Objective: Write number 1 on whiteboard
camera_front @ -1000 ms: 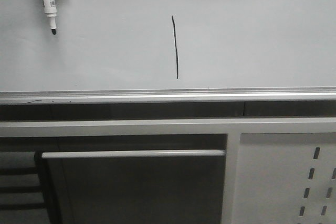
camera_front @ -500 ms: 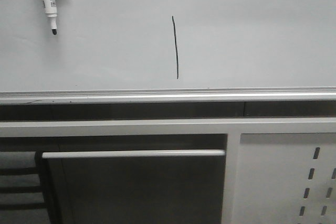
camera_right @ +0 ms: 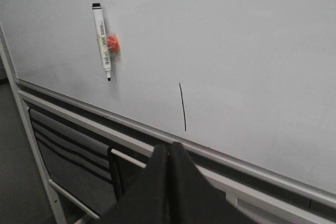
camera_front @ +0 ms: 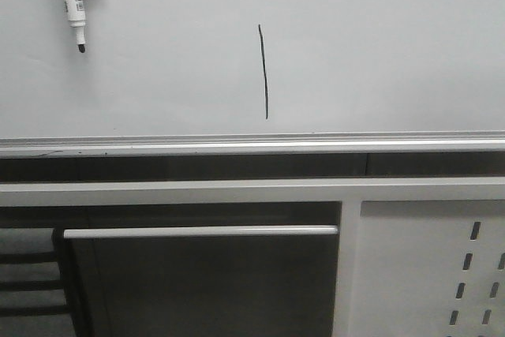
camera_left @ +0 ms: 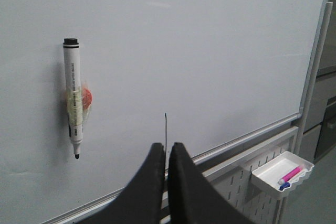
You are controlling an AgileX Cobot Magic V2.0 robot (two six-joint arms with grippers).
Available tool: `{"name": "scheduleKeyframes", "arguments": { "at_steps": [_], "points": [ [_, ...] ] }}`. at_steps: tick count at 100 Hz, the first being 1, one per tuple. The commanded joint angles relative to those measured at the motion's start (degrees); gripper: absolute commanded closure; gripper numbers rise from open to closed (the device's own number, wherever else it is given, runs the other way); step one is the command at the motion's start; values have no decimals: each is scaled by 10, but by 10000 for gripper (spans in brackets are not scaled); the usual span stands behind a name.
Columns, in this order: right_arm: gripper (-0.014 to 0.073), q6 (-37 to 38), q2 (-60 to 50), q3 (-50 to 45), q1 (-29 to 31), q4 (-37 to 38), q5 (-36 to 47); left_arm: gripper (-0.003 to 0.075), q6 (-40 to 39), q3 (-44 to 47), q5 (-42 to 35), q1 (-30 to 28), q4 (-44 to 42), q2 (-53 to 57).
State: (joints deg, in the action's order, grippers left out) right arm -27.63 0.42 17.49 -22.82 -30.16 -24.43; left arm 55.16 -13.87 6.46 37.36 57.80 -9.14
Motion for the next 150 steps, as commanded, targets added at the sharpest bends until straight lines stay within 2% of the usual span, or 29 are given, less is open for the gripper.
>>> {"name": "scheduleKeyframes", "arguments": {
  "at_steps": [1,101,109,113,121,126,132,144,150],
  "points": [
    [644,0,-12,-8,3,-19,37,741,-1,-2,-19,-1,19,23],
    [644,0,-14,-14,3,-22,53,741,-1,2,-15,-1,23,32],
    [644,0,-14,-14,3,-22,53,741,-9,3,-20,-1,-30,32],
    [644,0,-14,-14,3,-22,53,741,-52,3,-32,-2,-85,32],
    [644,0,-14,-14,3,-22,53,741,-222,11,-65,-24,-260,28],
    [644,0,-14,-14,3,-22,53,741,-297,25,-105,-48,-333,27],
    [644,0,-14,-14,3,-22,53,741,-345,44,-135,-90,-374,27],
    [644,0,-14,-14,3,-22,53,741,-424,77,-135,-185,-420,32],
    [644,0,-14,-14,3,-22,53,741,-480,94,-134,-221,-489,46]
  ]
}}
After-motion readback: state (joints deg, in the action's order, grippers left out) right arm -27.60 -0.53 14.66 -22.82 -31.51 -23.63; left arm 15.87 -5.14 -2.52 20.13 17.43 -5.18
